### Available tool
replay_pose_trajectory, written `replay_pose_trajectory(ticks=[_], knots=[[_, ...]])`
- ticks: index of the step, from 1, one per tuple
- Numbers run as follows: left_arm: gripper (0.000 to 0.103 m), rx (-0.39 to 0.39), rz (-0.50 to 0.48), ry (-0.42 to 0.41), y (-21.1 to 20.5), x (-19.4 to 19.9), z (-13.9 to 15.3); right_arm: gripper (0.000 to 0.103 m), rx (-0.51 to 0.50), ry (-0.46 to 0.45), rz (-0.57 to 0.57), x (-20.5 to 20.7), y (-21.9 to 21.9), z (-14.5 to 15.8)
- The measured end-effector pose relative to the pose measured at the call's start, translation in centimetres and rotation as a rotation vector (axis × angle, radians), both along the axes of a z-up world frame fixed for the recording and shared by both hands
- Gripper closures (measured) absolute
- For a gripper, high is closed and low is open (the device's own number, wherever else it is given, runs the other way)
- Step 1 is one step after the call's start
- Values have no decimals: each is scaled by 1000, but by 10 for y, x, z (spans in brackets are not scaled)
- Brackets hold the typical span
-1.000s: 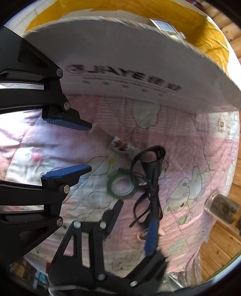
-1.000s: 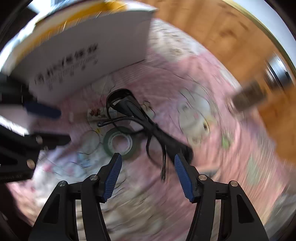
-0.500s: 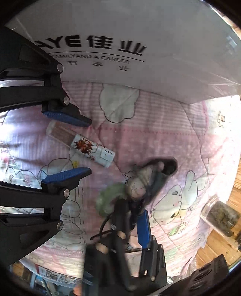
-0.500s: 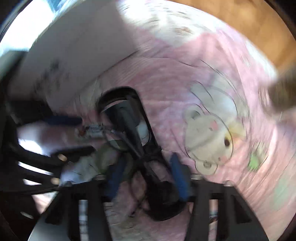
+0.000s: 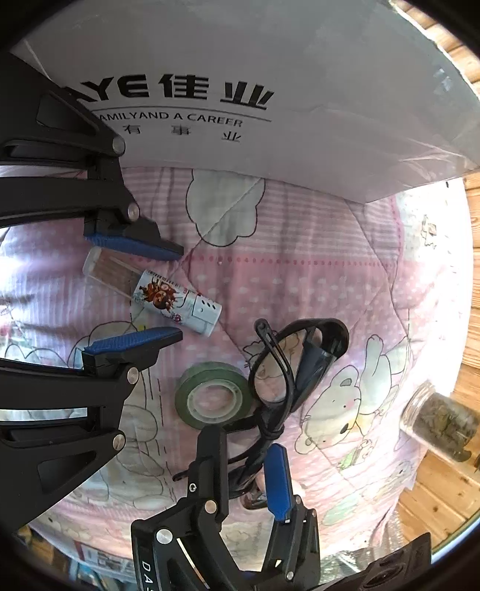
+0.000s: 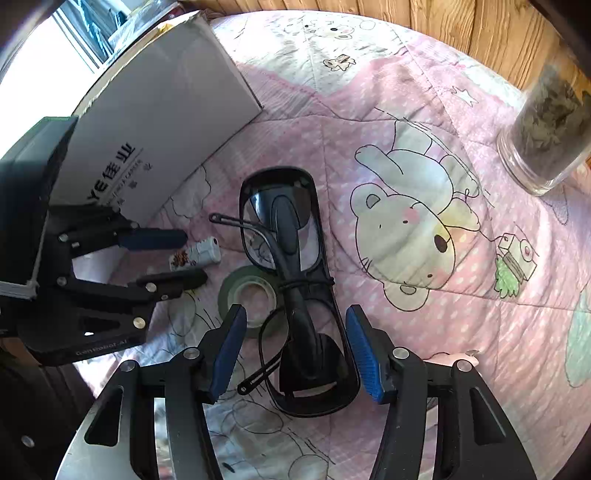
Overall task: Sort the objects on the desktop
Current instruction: 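Grasp the small clear bottle with the left tool while the right tool lifts the glasses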
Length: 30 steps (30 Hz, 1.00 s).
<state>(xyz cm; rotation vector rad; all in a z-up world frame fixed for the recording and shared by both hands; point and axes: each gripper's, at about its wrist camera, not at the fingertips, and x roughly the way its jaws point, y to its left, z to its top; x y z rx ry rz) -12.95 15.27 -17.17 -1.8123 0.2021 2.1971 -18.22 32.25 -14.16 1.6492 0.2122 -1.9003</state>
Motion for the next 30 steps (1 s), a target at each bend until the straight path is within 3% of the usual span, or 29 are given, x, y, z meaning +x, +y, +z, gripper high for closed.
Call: replay_pose_trajectory(ticks=[3,4,9,14,16,18,22,30], knots=[[84,-1,-6,5,-6,-2,1,49,-3,-25,13,-1,4,-2],[84,3,-7,3,-8,-2,2,53,17,-16,-153,-1,5,-1],[84,3,-8,5,-5,1,1,60,140,3,-90,-3,5,-3],[84,8,2,-2,3,-4,-1,55,184,59,-89,-13,-3,-3],[84,15,11,-10,1,-3,0,56,159,65,-127,-17,-2,-3],[84,29,25,-24,-2,-3,2,63,126,66,-175,-15,3,-2],[84,43,37,-23,-2,5,10,64,104,76,-281,-2,15,5],[84,73,53,22,-7,19,41,64,4,135,-439,41,27,49]])
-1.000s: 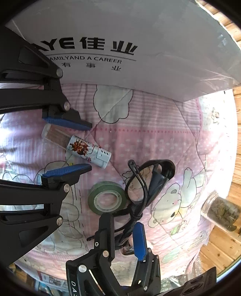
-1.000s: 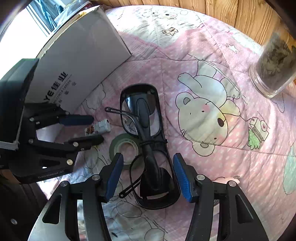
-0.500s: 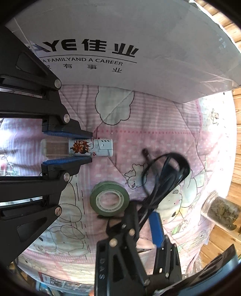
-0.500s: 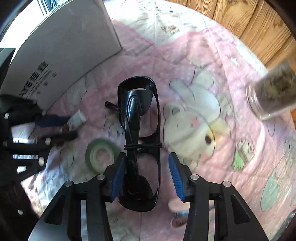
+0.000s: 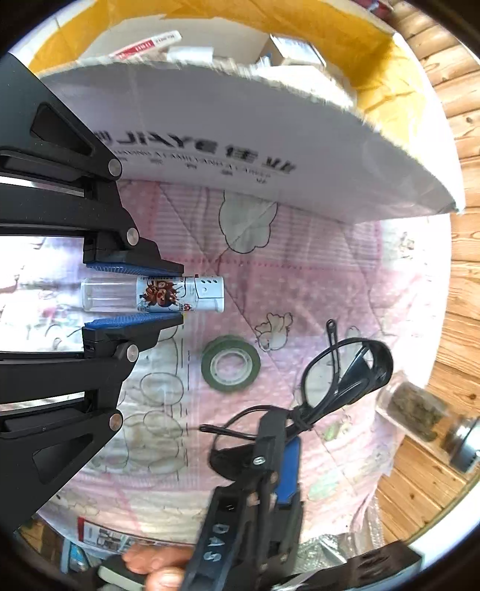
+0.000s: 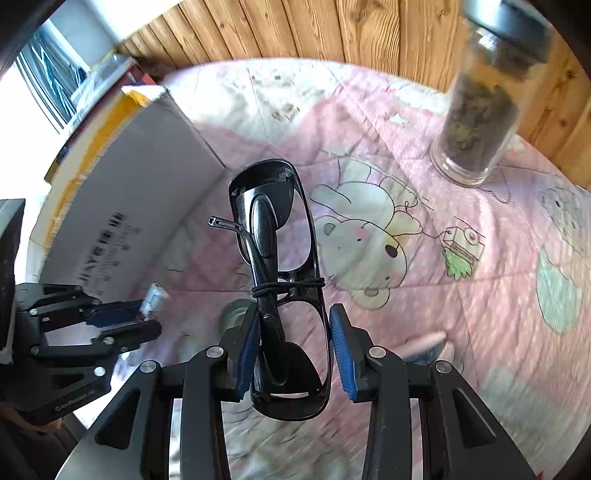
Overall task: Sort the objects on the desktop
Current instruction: 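Carry the glasses and bottle over the cardboard box with both tools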
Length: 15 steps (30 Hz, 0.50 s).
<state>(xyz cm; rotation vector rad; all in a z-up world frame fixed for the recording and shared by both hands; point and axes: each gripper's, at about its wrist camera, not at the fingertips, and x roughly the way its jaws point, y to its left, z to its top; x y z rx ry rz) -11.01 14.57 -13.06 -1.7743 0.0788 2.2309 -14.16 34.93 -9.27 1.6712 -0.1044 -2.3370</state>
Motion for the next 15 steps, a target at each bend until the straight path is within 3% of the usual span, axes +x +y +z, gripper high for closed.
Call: replay_pose_trajectory(ticks=[4,15], knots=[[84,15,6,17,-3,7,12,64,-22,18,-19,26,-10,12],[84,49,29,79,-13,29,43,64,-49,7,-55,68,-55,-3]])
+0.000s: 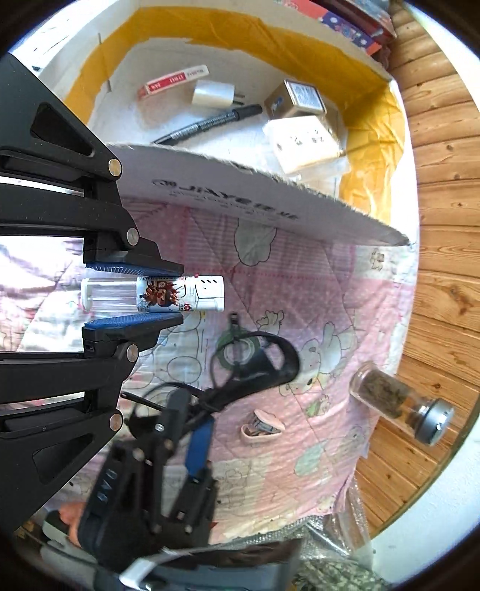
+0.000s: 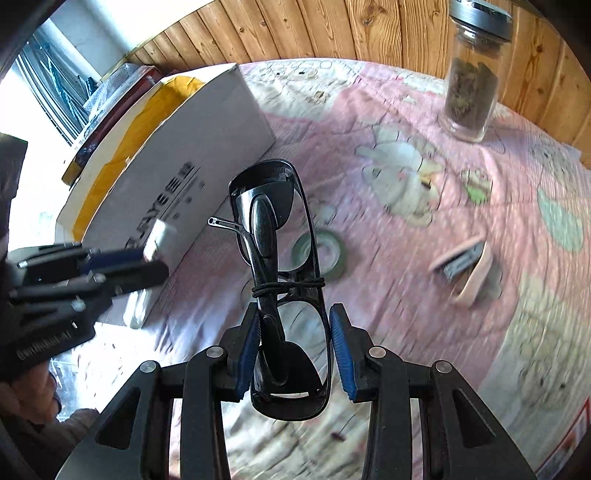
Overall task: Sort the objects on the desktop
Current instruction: 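Carry the glasses and bottle over the cardboard box with both tools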
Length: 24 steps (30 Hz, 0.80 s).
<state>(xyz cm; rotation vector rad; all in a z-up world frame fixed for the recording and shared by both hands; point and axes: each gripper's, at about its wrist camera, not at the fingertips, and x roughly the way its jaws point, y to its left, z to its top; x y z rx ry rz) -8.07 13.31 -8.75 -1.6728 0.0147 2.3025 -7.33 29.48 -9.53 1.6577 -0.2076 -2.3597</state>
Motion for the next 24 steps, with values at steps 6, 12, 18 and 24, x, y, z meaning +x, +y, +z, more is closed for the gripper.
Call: replay_pose_trajectory(ticks=[6,12,18,24], knots=[[84,27,7,32,-16,19,20,64,-14,-6,44,21,-22,7],[84,55,23,62,-32,33,37,64,-22,-11,52,45,-45,9],[84,100,47,84,-49,44,52,64,-19,0,83,54,-67,14],[84,130,88,93,-71,51,60,64,-7,25,174,53,-90,22]])
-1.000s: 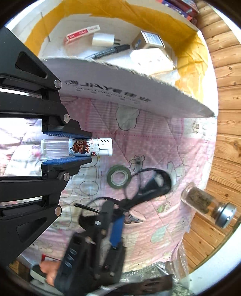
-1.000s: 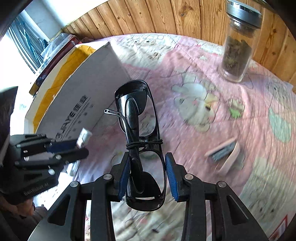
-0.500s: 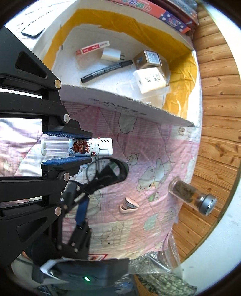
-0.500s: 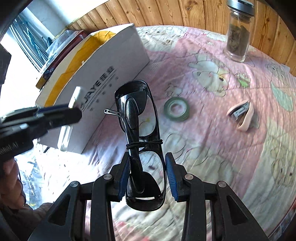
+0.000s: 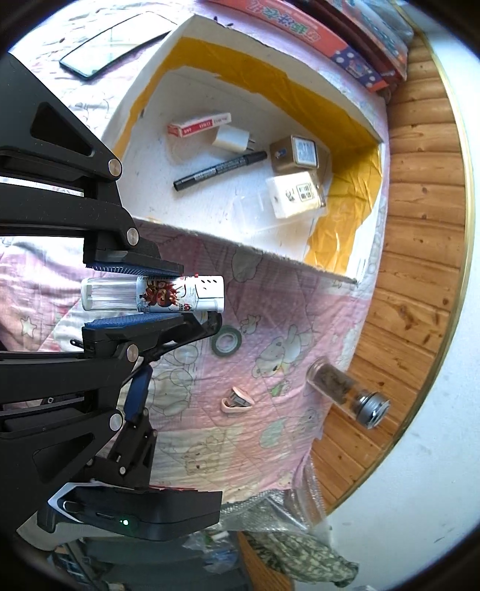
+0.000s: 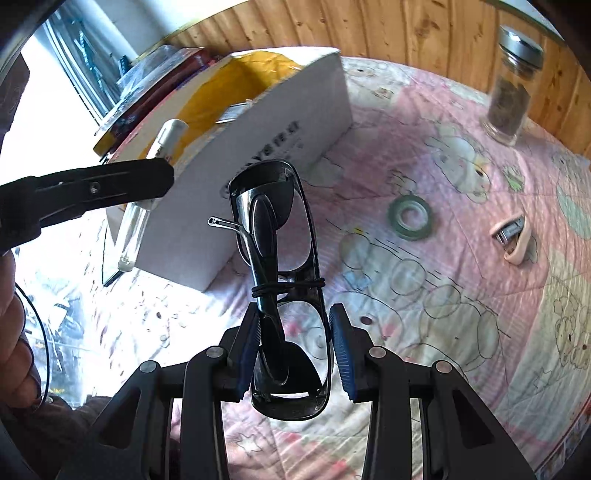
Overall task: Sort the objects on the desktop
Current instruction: 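Carry the glasses and bottle over the cardboard box with both tools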
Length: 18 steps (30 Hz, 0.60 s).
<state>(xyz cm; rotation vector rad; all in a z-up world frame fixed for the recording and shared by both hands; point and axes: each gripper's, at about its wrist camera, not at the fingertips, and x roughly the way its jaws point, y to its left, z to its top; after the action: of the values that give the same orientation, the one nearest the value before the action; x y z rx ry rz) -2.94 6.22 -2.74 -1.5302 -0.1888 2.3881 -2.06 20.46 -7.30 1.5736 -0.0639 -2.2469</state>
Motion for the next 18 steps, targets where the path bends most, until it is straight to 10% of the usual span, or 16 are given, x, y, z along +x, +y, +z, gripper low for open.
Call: replay_pose_trajectory(ticks=[18], knots=[[84,72,139,-10,-61,7,1,64,11,63,116,-6,-50,37]])
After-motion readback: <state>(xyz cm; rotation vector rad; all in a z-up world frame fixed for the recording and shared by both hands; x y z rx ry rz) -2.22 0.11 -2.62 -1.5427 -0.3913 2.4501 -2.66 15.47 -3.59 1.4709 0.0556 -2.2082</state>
